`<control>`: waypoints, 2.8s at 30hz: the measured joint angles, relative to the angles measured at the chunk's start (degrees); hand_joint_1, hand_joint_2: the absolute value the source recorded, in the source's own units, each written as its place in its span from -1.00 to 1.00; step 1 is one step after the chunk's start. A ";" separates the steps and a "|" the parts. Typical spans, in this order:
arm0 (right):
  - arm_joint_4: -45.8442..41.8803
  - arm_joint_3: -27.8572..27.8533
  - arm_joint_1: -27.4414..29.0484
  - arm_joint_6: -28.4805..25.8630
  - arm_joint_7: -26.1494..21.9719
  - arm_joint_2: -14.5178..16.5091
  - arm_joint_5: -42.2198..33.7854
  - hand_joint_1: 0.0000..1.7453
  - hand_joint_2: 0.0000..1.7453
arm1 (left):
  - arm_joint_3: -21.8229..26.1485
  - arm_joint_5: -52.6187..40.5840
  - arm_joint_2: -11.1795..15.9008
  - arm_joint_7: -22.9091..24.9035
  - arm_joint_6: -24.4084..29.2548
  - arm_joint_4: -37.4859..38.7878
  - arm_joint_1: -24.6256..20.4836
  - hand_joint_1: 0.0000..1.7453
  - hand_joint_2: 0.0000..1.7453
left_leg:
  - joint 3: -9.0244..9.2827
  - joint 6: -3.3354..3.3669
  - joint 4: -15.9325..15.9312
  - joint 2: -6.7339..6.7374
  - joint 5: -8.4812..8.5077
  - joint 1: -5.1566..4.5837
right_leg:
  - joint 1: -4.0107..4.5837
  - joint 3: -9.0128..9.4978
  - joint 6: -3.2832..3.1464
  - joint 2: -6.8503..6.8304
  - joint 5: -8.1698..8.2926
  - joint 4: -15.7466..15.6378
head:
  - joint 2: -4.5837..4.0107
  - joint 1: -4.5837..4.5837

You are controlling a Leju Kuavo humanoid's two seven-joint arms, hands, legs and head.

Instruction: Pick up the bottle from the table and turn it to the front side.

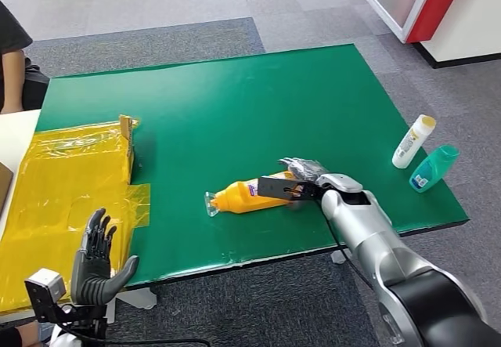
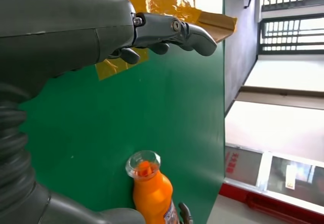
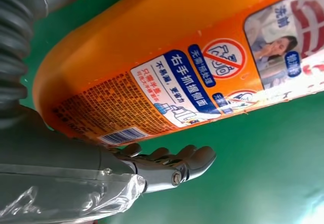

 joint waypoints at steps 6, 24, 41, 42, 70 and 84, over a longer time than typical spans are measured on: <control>3.85 2.42 -2.31 1.29 -6.88 -3.65 -5.60 1.00 1.00 | -0.65 1.94 1.76 -1.14 0.18 2.20 -0.34 -1.00 1.00 | 0.01 0.05 0.00 -0.11 0.01 -0.01 | -0.01 0.11 0.02 -0.09 0.00 -0.02 | 0.00 0.01; -32.41 7.68 15.37 -7.27 -3.27 -11.69 -20.36 1.00 1.00 | 0.49 0.23 1.67 -0.82 0.23 -0.08 2.83 -1.00 1.00 | -0.08 -0.02 -0.01 -0.12 -0.12 0.01 | 0.01 0.02 0.03 -0.09 -0.14 -0.04 | 0.00 0.01; -49.35 2.98 27.18 -11.09 -9.09 -0.84 -29.21 1.00 1.00 | 1.95 4.05 -0.84 3.95 -5.72 -5.45 3.85 -1.00 1.00 | -0.10 0.00 -0.01 -0.16 -0.17 0.03 | 0.04 0.00 0.03 -0.14 -0.20 -0.03 | 0.00 0.03; -48.96 2.96 28.26 -10.72 -11.00 1.59 -31.07 1.00 1.00 | 1.19 7.65 -0.91 6.86 -7.77 -5.83 3.09 -1.00 1.00 | -0.09 -0.01 -0.01 -0.15 -0.17 0.03 | 0.04 0.00 0.01 -0.14 -0.20 -0.03 | 0.00 0.02; -29.66 11.55 27.71 -12.99 -21.85 13.83 -35.38 1.00 1.00 | -27.74 27.39 14.26 15.59 -15.79 -0.18 -17.28 0.99 1.00 | -0.08 -0.05 -0.01 -0.14 -0.11 0.03 | 0.04 -0.02 -0.03 -0.13 -0.14 -0.01 | 0.00 -0.01; -27.57 11.46 27.75 -14.14 -21.00 13.83 -34.72 0.10 1.00 | -30.22 20.46 14.98 17.10 -7.45 -0.98 -17.59 1.00 1.00 | -0.08 -0.06 -0.01 -0.14 -0.11 0.03 | 0.04 -0.03 -0.03 -0.13 -0.15 -0.02 | 0.00 0.00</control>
